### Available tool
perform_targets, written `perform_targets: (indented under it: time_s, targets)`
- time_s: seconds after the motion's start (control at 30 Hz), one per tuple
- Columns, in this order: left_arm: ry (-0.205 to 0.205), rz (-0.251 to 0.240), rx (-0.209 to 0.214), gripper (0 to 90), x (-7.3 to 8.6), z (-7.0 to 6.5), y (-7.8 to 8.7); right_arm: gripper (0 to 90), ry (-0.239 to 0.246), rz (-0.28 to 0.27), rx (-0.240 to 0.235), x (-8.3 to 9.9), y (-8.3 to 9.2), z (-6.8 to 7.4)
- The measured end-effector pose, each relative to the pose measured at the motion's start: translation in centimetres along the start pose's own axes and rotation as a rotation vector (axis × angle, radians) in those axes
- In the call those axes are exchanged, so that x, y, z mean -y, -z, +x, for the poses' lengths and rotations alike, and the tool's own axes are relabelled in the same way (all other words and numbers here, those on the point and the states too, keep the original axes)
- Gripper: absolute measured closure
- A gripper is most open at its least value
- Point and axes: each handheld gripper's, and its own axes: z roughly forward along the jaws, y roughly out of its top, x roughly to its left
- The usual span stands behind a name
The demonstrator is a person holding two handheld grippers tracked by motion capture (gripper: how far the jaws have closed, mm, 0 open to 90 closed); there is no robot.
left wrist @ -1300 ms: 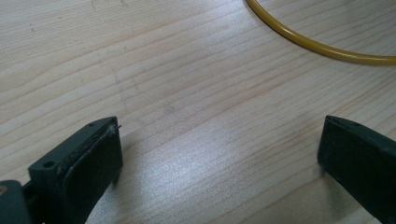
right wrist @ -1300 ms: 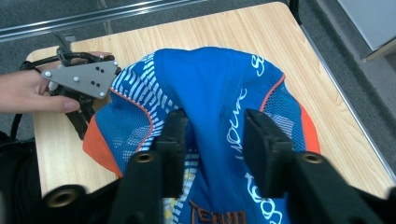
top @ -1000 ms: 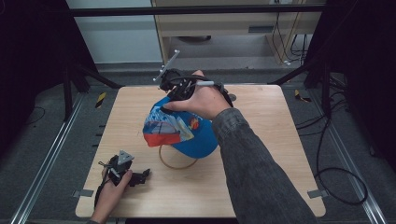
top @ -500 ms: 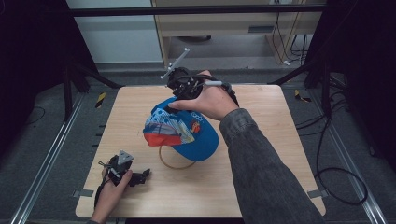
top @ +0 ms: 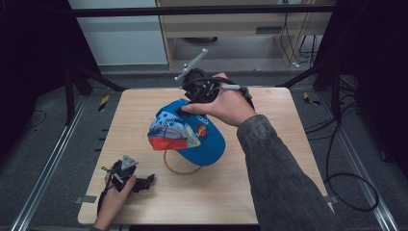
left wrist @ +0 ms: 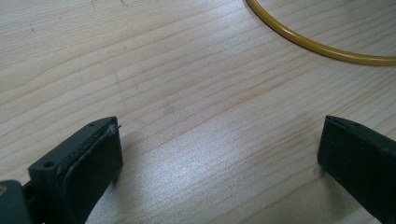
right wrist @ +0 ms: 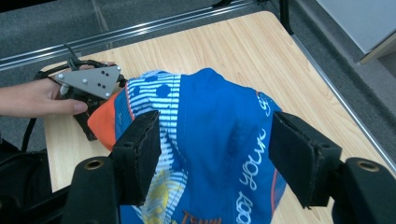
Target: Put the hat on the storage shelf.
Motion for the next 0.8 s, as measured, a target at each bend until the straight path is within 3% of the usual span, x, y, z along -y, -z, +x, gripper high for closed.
perform_targets:
  time_s: [0.43,0.8]
  targets:
    - [-0.005,0.007,0.001,0.0,0.0,-0.1,0.1,32.5,-0.042,-0.028,0.018,2.9,2.0,-0.8]
    - [-0.004,0.007,0.001,0.0,0.0,-0.1,0.1,25.7,-0.076,-0.057,0.048,5.8,3.5,-1.4]
